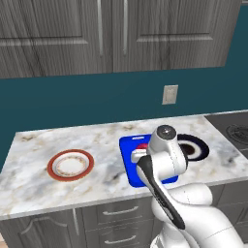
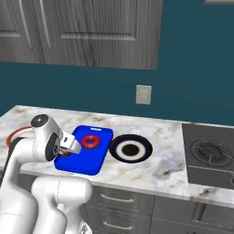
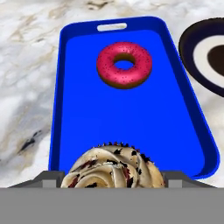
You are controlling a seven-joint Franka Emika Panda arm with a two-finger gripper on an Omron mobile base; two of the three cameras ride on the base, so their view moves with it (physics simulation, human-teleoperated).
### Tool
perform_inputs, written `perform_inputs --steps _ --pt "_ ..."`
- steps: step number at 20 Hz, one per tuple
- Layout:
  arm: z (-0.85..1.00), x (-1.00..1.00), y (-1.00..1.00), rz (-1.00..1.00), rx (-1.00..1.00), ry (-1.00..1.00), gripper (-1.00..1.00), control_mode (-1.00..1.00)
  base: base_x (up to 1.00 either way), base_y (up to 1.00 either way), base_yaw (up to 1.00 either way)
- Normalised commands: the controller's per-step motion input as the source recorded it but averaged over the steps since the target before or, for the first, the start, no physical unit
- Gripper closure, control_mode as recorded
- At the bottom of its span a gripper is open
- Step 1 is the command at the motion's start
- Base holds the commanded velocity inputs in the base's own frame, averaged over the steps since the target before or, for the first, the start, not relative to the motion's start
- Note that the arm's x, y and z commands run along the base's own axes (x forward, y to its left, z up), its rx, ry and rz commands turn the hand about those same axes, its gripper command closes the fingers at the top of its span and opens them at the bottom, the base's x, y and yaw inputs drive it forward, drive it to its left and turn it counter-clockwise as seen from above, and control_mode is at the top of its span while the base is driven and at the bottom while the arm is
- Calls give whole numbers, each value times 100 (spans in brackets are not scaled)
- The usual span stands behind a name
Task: Move the dessert items from the plates to the tray.
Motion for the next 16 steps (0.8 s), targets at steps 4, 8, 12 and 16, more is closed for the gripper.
perform_inputs --steps 4,8,12,16 --pt "-28 12 0 0 0 2 100 -100 0 0 0" --pt "-41 2 0 0 0 6 100 -100 0 0 0" --pt "-46 0 0 0 0 7 100 -100 0 0 0" --pt "-38 3 -7 0 0 4 100 -100 0 0 0"
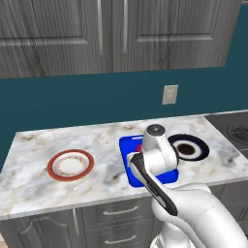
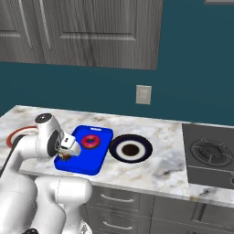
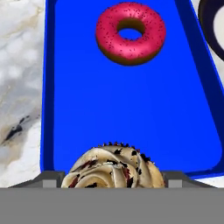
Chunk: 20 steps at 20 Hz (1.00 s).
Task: Move the dessert items from the plates to the tray.
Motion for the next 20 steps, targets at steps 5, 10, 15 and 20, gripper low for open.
perform_inputs --steps 5,10,15,20 --pt "-23 9 -32 0 0 0 100 -100 0 0 0" --pt "-37 9 -23 0 0 0 100 -100 0 0 0" --pt "-48 3 -9 0 0 0 100 -100 0 0 0" --pt "-47 7 -8 0 0 0 100 -100 0 0 0"
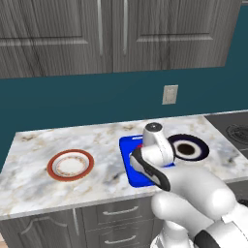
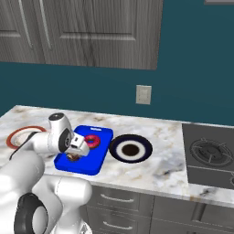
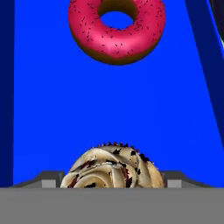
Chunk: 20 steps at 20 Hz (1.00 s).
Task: Move the dessert items from the plates to the tray.
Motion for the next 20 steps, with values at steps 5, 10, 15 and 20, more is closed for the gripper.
perform_inputs --steps 5,10,15,20 --pt "-43 7 -8 0 0 0 100 -100 0 0 0" --pt "-41 4 -7 0 0 0 100 -100 0 0 0" --pt "-35 1 -8 0 0 0 -100 -100 0 0 0" --pt "-27 0 -12 0 0 0 -100 -100 0 0 0"
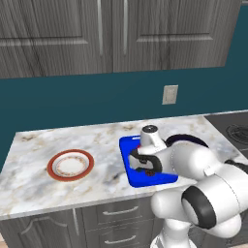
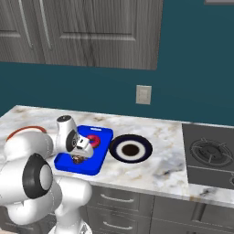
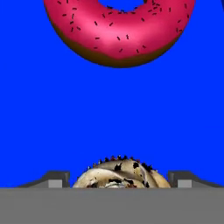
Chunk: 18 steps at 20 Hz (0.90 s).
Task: Move the dessert items from the plates to the tray.
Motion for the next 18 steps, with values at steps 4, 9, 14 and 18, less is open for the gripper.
perform_inputs --steps 4,9,14,18 --pt "-1 -6 -14 0 0 -2 -100 -100 0 0 0" --pt "2 -32 0 0 0 -13 -100 -100 0 0 0" --pt "31 -41 0 0 0 -15 -100 -100 0 0 0" --pt "71 -53 0 0 0 -14 -100 -100 0 0 0"
